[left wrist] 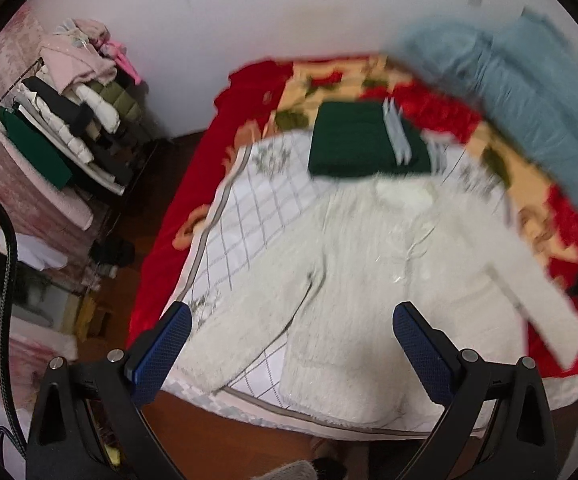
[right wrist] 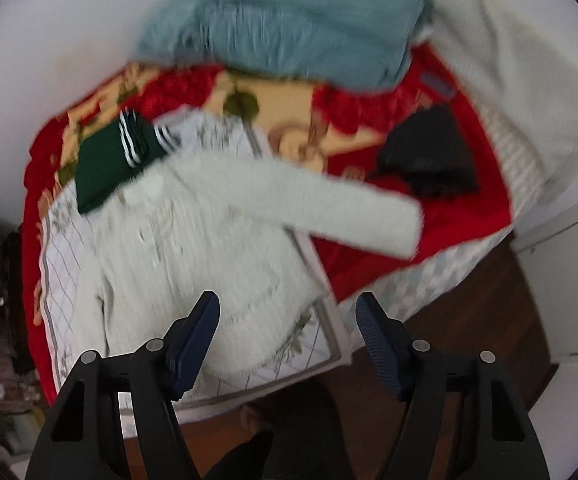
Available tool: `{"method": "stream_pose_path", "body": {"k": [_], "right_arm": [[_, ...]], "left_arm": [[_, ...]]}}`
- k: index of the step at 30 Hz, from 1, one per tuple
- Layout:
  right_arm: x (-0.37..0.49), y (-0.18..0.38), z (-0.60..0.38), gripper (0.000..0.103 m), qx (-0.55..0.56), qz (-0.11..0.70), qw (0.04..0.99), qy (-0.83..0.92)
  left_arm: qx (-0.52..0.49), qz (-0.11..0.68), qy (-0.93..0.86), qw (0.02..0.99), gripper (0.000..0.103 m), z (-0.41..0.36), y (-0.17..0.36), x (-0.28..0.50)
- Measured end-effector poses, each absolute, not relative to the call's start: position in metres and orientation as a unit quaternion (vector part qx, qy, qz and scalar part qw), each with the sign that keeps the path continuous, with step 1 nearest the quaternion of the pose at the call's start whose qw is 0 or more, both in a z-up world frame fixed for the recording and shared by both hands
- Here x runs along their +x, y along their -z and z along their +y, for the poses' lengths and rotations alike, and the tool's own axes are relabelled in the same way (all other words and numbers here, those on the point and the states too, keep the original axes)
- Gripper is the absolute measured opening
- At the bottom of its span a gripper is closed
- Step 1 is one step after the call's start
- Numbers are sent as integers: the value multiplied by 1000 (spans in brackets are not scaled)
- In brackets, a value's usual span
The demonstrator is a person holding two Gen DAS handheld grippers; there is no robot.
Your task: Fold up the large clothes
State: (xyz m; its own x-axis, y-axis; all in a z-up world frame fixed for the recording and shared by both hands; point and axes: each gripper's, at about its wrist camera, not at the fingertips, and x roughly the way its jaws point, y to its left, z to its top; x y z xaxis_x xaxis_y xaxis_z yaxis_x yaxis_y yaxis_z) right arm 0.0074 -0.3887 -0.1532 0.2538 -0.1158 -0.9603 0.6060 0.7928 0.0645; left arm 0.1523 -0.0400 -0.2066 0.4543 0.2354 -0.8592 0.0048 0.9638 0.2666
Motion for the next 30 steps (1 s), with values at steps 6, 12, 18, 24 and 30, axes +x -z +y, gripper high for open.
{"method": "stream_pose_path", "body": {"k": [6,12,18,24,30], "right_arm": [[37,310,-432,72,267,625,698,227],[42,451,-494,72,332,653,632,253],[50,530,-492,22,365,663,621,206],[33,547,-491,21,342,702,583,226],[79,481,-486,35,258,707,620,223]], "left_arm": [[146,578,-129,793,103,-68,315,179],[155,623,-148,752,103,-95,409,196],[176,658,-148,717,103,-104,486,196],[190,666,-135,709,103,-100,504,198],[169,645,-131,734,103,-98,488,243]]}}
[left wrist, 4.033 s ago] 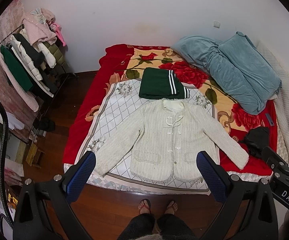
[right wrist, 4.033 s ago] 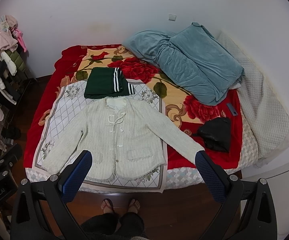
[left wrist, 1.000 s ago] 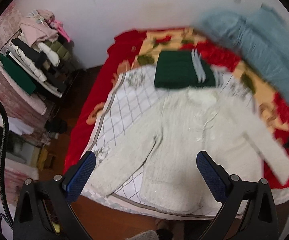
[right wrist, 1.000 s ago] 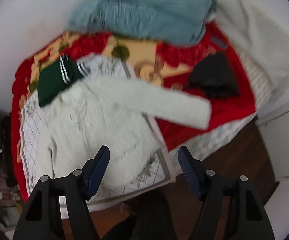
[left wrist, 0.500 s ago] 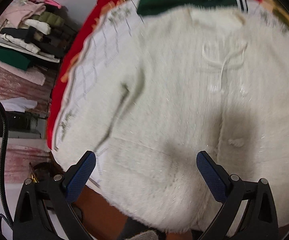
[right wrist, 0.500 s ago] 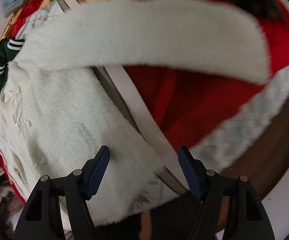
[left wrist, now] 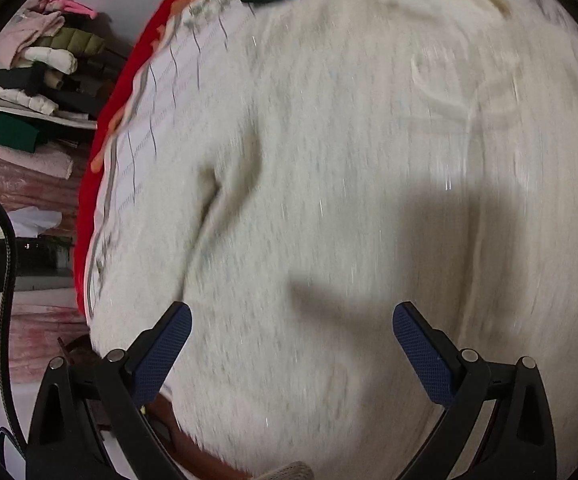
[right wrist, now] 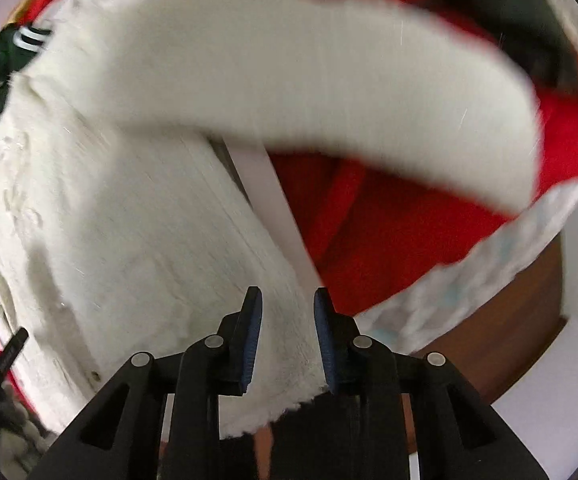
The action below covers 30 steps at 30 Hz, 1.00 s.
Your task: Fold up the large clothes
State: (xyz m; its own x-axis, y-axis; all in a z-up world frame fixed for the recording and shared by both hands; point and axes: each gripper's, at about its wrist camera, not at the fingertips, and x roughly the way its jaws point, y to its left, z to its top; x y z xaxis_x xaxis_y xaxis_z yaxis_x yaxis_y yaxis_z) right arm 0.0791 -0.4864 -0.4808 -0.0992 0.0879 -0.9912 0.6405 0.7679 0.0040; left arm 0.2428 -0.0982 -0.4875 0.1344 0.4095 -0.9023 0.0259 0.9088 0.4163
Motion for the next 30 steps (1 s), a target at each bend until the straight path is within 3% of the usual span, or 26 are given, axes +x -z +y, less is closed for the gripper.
{"method": "stream_pose_path", "body": {"k": [3,5,13,14,15,16,18,21,27,29,30], "right_arm": [[128,442,-472,47,251,672,665,206],[167,436,-458,47,261,661,683,170],[371,507,-371,47,257,653,708,79],[396,527,-359,44,235,672,698,75],[415,547,-350,26,213,691,686,79],[416,552,-342,18,204,699,681,83],[430,567,-331,10,182,704,679,102],[439,565,-323,8,173,678,704,121],[433,561,-326,14,201,665,711,104],[412,543,-342,22,251,645,718,77],[403,536,-348,35,265,636,721,72]], "left_arm": [[164,620,-135,755,103,-100,480,281],[160,610,-144,762,103,-100,480,312],[185,576,-185,774,103,-85,531,440],[188,579,-185,771,103,-85,539,447],[193,586,-185,765,103,-80,548,455],[193,594,-182,759,103,-77,557,463],[185,599,-178,759,103,-74,565,470],[185,589,-173,767,103,-74,565,473],[167,590,-171,771,103,-74,548,468],[152,584,-163,781,103,-78,532,455],[147,582,-155,784,103,-82,523,447]]}}
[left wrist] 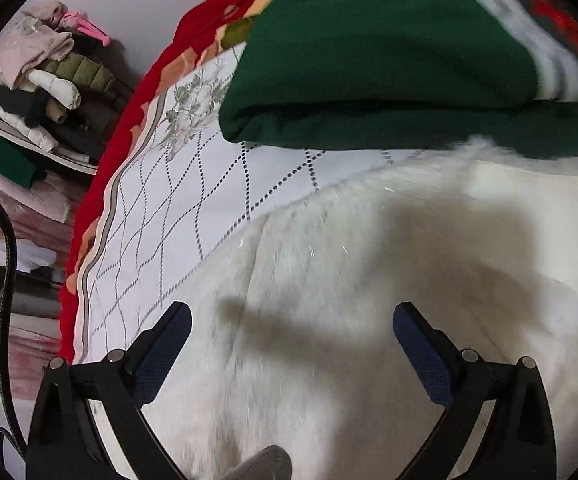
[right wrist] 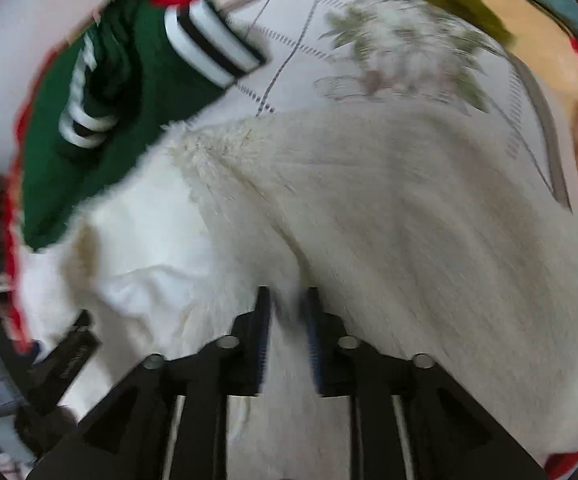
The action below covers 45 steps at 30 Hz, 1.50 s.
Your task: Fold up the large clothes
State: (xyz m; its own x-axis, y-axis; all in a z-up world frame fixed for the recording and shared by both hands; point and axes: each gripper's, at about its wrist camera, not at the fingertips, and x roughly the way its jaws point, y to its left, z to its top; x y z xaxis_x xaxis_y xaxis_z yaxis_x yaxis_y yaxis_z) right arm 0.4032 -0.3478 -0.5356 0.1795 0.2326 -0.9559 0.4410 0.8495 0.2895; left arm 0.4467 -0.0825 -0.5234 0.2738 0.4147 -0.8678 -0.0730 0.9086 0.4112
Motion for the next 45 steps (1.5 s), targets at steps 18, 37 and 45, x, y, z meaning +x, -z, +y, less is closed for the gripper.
{"method": "stream_pose_path", "body": {"k": [18,37,45], "right_arm": [[-58,535,-606,58,571,432,561,415],[-101,528,-639,31,619,290,604,409],[-86,585,-657,39,664,278,591,364]], "left_arm": [[213,621,-28,754,103,-252,533,276],[249,611,-27,751,103,-292,539,251],[241,615,-29,750,103,-292,543,249]]}}
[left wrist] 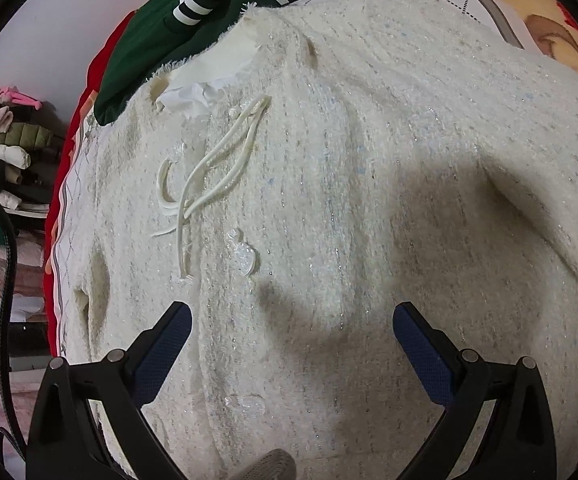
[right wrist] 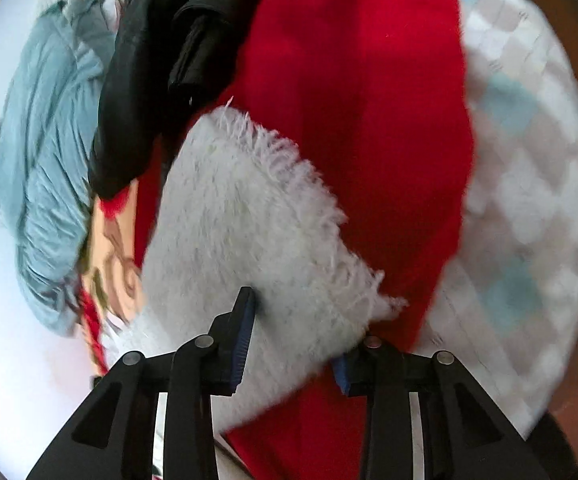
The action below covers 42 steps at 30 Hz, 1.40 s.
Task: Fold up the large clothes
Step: 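Lift the sleeve with the right gripper and fold it across the cardigan body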
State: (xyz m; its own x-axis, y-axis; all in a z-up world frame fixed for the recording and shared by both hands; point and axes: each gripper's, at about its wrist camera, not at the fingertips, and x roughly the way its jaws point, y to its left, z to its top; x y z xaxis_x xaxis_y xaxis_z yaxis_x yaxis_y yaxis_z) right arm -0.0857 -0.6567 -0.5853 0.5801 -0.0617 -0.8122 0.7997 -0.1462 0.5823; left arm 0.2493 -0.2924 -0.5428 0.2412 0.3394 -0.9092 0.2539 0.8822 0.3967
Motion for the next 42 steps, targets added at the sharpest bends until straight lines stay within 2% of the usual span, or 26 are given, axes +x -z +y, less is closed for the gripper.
{"method": "stream_pose_path", "body": {"k": [2,3,4,8,18,21,27,33,37,42], "right_arm": [[-79,580,-656,36,660,263,599,368],[-75,575,-656,14,655,250,612,367],[-67,568,-655,11,645,250,625,364],[-47,536,-649,10,619,243,650,367],[35,400,-606,10,529,255,755,292],[91,364,-566,10,496,272,789,241],[209,338,-453,9,415,347,829,140],[303,375,-296,9,302,446,842,42],[349,439,-177,9,206,522,827,-15],[372,512,-90,9,121,593,795,-38]], "left_arm": [[240,613,-29,753,103,-292,541,250],[238,610,-29,755,103,-292,540,251],[237,609,-29,756,103,-291,539,251],[226,605,-30,763,103,-287,529,255],[151,601,-28,784,103,-250,479,266],[132,595,-38,792,103,-220,464,274],[88,601,-107,787,103,-109,456,290],[48,615,-199,761,103,12,474,288],[36,613,-248,750,103,77,484,282],[30,610,-282,740,103,126,497,280]]}}
